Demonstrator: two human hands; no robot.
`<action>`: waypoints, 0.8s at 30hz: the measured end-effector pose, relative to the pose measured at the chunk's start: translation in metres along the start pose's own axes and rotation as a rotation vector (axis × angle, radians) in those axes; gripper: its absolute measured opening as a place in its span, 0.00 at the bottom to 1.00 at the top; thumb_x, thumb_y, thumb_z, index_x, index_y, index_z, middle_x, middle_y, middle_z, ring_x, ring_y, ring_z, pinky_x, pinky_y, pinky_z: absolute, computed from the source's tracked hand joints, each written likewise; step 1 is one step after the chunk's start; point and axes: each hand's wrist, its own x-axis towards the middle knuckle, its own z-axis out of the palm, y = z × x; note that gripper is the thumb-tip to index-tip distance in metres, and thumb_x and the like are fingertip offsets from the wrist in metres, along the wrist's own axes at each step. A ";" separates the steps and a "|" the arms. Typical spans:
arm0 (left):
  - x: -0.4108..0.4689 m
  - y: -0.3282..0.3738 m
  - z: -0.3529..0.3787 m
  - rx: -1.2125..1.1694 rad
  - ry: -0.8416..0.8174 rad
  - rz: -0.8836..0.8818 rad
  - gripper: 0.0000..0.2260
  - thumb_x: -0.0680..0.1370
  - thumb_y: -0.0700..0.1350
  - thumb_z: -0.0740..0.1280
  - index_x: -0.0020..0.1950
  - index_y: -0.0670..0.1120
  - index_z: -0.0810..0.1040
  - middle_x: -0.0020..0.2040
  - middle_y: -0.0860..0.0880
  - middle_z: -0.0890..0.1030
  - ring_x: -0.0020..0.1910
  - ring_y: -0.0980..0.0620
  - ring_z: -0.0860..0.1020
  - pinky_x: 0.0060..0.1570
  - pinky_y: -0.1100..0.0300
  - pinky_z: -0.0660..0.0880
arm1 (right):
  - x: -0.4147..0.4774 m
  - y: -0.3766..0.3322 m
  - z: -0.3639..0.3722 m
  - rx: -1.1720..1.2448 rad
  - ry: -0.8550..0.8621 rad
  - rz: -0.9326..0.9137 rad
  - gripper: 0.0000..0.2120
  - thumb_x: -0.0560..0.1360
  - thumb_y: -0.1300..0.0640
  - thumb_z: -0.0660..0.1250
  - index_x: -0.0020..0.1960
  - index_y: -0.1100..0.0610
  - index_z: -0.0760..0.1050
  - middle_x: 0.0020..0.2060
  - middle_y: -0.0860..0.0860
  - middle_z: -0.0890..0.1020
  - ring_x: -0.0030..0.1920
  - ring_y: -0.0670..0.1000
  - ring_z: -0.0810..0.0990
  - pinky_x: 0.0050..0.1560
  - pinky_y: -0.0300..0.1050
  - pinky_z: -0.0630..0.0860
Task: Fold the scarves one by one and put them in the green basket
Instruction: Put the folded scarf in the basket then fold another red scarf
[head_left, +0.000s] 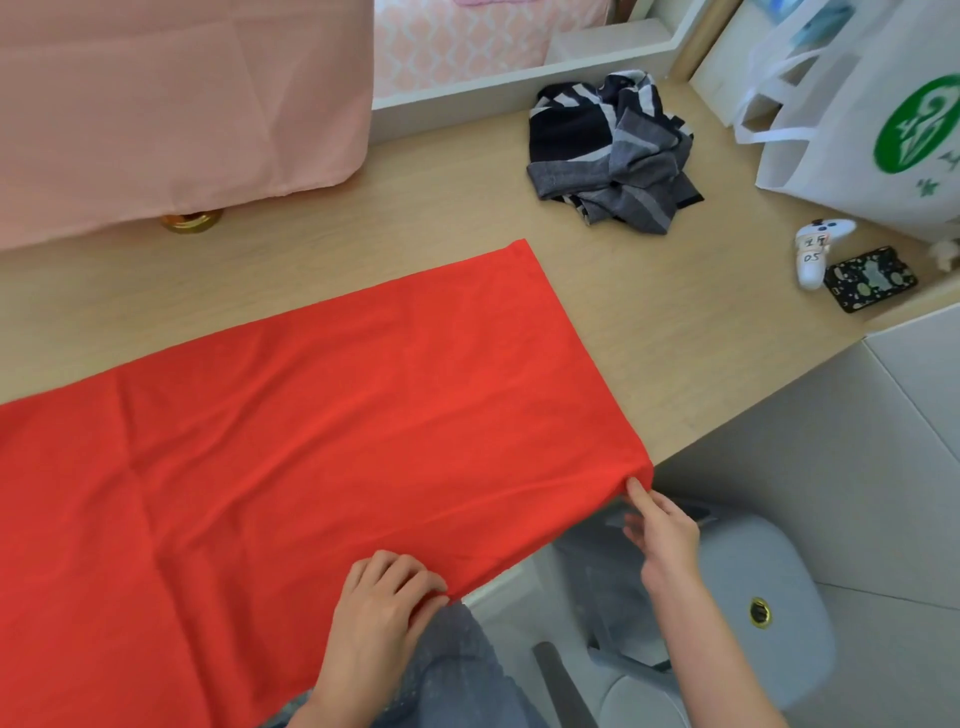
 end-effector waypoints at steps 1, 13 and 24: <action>0.000 0.000 0.000 -0.011 -0.001 0.007 0.11 0.76 0.55 0.62 0.40 0.52 0.81 0.39 0.59 0.76 0.43 0.57 0.70 0.47 0.64 0.62 | 0.000 -0.001 0.002 0.042 0.020 0.017 0.04 0.74 0.58 0.70 0.46 0.59 0.78 0.39 0.50 0.80 0.35 0.48 0.73 0.37 0.41 0.72; 0.008 -0.001 -0.009 -0.034 0.038 -0.025 0.14 0.79 0.50 0.60 0.58 0.49 0.81 0.56 0.52 0.78 0.61 0.52 0.73 0.61 0.56 0.67 | 0.026 -0.021 -0.026 -0.189 -0.001 0.013 0.08 0.76 0.57 0.65 0.49 0.63 0.76 0.36 0.55 0.79 0.25 0.49 0.77 0.27 0.40 0.74; 0.056 -0.030 -0.005 0.341 -0.163 -0.396 0.31 0.81 0.62 0.42 0.77 0.46 0.59 0.78 0.41 0.55 0.77 0.38 0.50 0.72 0.37 0.49 | 0.007 -0.038 0.071 -1.045 -0.300 -1.063 0.33 0.78 0.37 0.45 0.78 0.52 0.47 0.78 0.51 0.47 0.77 0.50 0.43 0.75 0.45 0.43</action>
